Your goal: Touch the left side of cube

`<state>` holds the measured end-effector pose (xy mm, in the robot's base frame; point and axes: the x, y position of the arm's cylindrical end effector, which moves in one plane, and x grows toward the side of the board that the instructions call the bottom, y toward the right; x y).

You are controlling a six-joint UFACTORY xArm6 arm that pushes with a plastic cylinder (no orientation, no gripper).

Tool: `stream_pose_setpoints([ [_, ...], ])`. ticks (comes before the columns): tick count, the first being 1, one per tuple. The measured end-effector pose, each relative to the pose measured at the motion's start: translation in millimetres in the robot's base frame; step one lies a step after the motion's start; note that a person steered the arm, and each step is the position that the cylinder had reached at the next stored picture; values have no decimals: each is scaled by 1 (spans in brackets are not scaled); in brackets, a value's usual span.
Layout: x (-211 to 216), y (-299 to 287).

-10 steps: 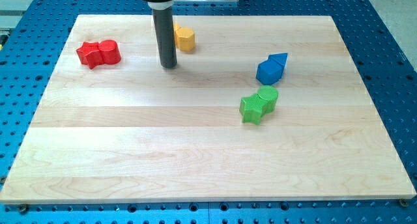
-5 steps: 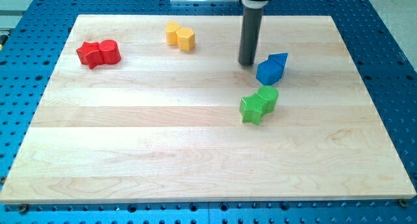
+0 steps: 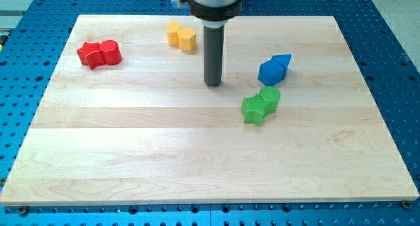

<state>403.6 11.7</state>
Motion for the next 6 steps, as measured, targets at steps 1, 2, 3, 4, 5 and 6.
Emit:
stream_pose_setpoints([
  [1, 6, 36],
  [2, 6, 70],
  [3, 1, 88],
  [4, -9, 88],
  [5, -10, 92],
  [6, -10, 92],
])
